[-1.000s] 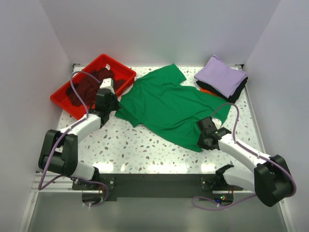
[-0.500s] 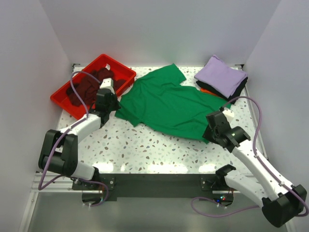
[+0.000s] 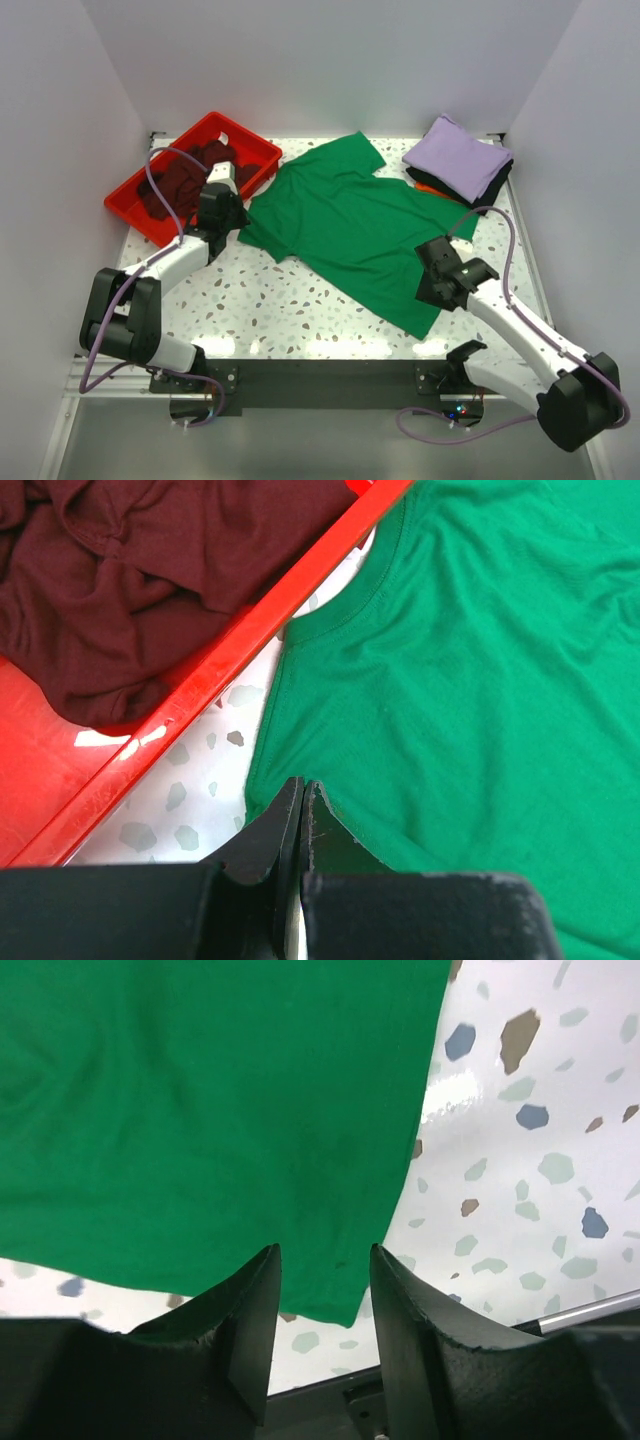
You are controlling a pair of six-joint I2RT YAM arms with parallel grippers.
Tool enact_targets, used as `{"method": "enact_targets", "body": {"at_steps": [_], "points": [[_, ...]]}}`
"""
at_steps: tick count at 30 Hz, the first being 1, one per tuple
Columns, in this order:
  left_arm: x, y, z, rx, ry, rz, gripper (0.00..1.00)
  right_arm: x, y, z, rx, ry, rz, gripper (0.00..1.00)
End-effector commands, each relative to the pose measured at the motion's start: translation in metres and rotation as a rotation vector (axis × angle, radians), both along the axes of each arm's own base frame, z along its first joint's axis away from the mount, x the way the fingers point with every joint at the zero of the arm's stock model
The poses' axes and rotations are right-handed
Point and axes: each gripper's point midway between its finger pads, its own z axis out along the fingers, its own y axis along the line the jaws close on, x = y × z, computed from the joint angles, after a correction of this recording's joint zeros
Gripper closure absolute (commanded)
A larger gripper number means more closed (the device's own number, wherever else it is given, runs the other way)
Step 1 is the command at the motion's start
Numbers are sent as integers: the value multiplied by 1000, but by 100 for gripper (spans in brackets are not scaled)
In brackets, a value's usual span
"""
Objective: Fold and stack the t-shirts
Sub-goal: Fold the tshirt
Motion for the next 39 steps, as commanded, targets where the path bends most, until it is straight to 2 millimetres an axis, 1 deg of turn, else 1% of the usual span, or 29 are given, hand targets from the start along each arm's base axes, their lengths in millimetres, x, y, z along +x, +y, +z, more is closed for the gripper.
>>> {"method": "enact_targets", "body": {"at_steps": [1, 4, 8, 12, 16, 24, 28, 39], "points": [[8, 2, 15, -17, -56, 13, 100, -11, 12, -21, 40, 63, 41, 56], [9, 2, 14, -16, -53, 13, 100, -24, 16, -31, 29, 107, 59, 57], [9, 1, 12, -16, -47, 13, 100, -31, 18, -34, 11, 122, 52, 57], [9, 2, 13, -16, -49, 15, 100, -42, 21, -47, 8, 152, 58, 57], [9, 2, 12, -15, -48, 15, 100, -46, 23, -53, 15, 156, 50, 57], [9, 1, 10, -17, -43, 13, 100, -59, 28, -69, 25, 211, 66, 61], [10, 1, 10, -18, -42, 14, 100, -61, 30, -71, 36, 212, 65, 61], [11, 0, 7, -20, -34, 10, 100, -73, 29, -65, 41, 224, 62, 61]]}}
